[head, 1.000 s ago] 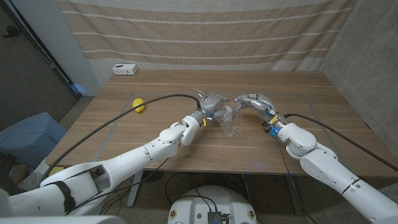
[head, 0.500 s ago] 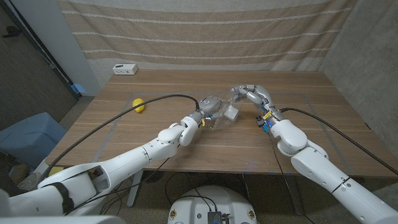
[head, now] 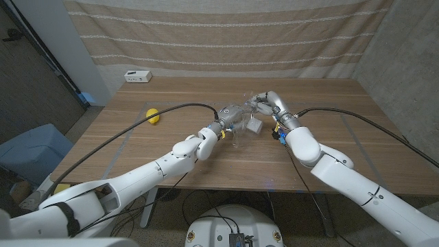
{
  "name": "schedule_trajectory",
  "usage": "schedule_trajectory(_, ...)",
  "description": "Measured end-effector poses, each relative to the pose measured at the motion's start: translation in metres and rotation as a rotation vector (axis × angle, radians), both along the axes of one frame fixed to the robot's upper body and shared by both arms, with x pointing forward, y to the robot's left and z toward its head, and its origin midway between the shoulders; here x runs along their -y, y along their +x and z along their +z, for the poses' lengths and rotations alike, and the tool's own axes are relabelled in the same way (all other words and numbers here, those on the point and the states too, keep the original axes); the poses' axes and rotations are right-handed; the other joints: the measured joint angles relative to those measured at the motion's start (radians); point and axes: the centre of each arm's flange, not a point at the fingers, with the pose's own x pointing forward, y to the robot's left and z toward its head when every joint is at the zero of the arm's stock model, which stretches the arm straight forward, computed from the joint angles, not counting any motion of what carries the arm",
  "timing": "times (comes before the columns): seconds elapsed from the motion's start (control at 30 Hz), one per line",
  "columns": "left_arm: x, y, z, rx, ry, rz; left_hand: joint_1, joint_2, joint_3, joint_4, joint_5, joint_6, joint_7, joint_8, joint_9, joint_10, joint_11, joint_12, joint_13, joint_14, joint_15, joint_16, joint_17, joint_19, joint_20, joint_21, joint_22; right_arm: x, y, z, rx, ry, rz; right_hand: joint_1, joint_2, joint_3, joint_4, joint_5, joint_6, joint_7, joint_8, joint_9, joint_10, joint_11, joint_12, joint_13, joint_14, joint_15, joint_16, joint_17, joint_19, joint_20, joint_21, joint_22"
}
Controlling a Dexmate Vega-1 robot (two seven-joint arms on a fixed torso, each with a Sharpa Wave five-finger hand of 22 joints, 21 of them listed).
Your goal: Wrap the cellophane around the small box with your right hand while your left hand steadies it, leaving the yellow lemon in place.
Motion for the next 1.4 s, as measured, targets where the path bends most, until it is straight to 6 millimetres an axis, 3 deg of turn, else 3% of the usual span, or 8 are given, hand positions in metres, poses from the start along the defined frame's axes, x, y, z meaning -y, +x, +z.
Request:
schedule_trajectory(0.07,-0.006,-0.002,0.006,-0.007,-0.023,-0.009,-0.027,-0.008,-0.011,0.011,0.0,-0.007,0.007,0.0,0.0,-0.015,0.004,0.0,-0.002,-0.014,0.003,0.0,0.0,-0.015,0.004,0.0,0.0,0.01,0.01,-0.006,-0.01,-0.06,-0.152,0.0,0.0,0.0,0.0,-0.004,0.0,0.0,0.0,-0.002,0.0,0.0,0.0,0.0,0.001,0.0,-0.004,-0.004,0.0,0.0,0.004,0.0)
schedule_trajectory(0.27,-0.005,-0.003,0.006,-0.081,-0.074,-0.066,-0.103,-0.007,-0.039,0.039,0.0,-0.045,0.031,-0.004,-0.003,-0.056,0.03,-0.005,-0.002,-0.062,0.002,0.0,0.005,-0.083,0.025,-0.024,0.001,-0.001,0.01,-0.005,-0.007,-0.088,-0.166,0.0,0.0,0.0,0.0,-0.004,0.0,0.0,0.0,-0.003,0.0,0.0,-0.008,-0.004,0.008,0.0,-0.011,-0.012,0.004,-0.004,0.016,0.0)
schedule_trajectory(0.37,-0.023,-0.008,0.021,-0.095,-0.138,-0.091,-0.131,0.0,-0.043,0.051,0.0,-0.052,0.038,-0.004,-0.005,-0.071,0.039,-0.005,-0.002,-0.07,0.003,0.0,0.009,-0.106,0.033,-0.028,0.005,0.009,0.017,-0.008,-0.013,-0.144,-0.293,0.0,0.0,0.0,0.0,-0.004,0.0,0.0,0.0,-0.003,0.0,0.0,-0.008,-0.004,0.012,-0.004,-0.014,-0.017,0.007,-0.007,0.019,0.0)
schedule_trajectory(0.6,-0.036,-0.013,0.033,-0.141,-0.222,-0.151,-0.154,0.009,-0.048,0.065,0.005,-0.062,0.047,-0.004,-0.005,-0.081,0.049,-0.005,0.0,-0.088,0.007,0.0,0.009,-0.12,0.036,-0.035,0.005,-0.006,0.017,-0.005,-0.002,-0.166,-0.268,0.001,-0.001,0.001,-0.008,-0.008,-0.003,-0.002,-0.007,-0.007,0.005,-0.005,-0.011,-0.004,0.012,-0.003,-0.024,-0.021,0.007,-0.007,0.027,0.0)
schedule_trajectory(0.63,-0.051,-0.016,0.043,-0.126,-0.252,-0.149,-0.154,0.009,-0.048,0.065,0.005,-0.062,0.047,-0.004,-0.005,-0.083,0.051,-0.005,0.0,-0.088,0.007,0.0,0.009,-0.12,0.036,-0.035,0.005,0.008,0.024,-0.009,-0.027,-0.232,-0.384,0.004,-0.004,0.001,-0.008,-0.008,-0.005,-0.004,-0.007,-0.007,0.005,-0.005,-0.014,-0.006,0.012,-0.003,-0.027,-0.021,0.007,-0.007,0.027,0.0)
schedule_trajectory(0.7,-0.05,-0.018,0.043,-0.137,-0.265,-0.167,-0.157,0.013,-0.048,0.065,0.005,-0.062,0.047,-0.004,-0.005,-0.087,0.054,-0.005,0.0,-0.088,0.007,0.0,0.009,-0.124,0.04,-0.035,0.005,0.003,0.025,-0.009,-0.024,-0.241,-0.378,0.004,-0.004,-0.003,-0.011,-0.008,-0.006,-0.005,-0.007,-0.007,0.005,-0.005,-0.015,-0.009,0.006,0.001,-0.03,-0.021,0.003,-0.011,0.027,0.0)
schedule_trajectory(1.2,-0.097,-0.048,0.073,-0.061,-0.416,-0.22,-0.169,0.012,-0.047,0.065,0.009,-0.062,0.047,-0.004,-0.005,-0.092,0.049,-0.005,-0.002,-0.091,0.003,0.0,0.009,-0.126,0.042,-0.039,0.005,-0.013,0.041,-0.021,-0.059,-0.468,-0.474,0.018,-0.017,-0.042,-0.025,-0.015,-0.005,-0.04,-0.055,-0.019,-0.014,-0.037,-0.049,-0.026,-0.171,0.045,-0.079,-0.004,-0.168,0.005,0.034,-0.014)
schedule_trajectory(1.4,-0.109,-0.055,0.078,-0.03,-0.462,-0.223,-0.179,0.021,-0.044,0.068,0.013,-0.062,0.047,-0.004,-0.005,-0.091,0.05,-0.005,-0.002,-0.091,0.003,0.0,0.009,-0.126,0.042,-0.039,0.005,-0.022,0.044,-0.029,-0.052,-0.528,-0.505,-0.01,-0.012,-0.075,0.008,-0.015,-0.089,-0.07,-0.131,-0.02,-0.131,-0.03,-0.105,-0.035,-0.319,0.069,-0.141,-0.008,-0.324,0.041,-0.005,-0.034)
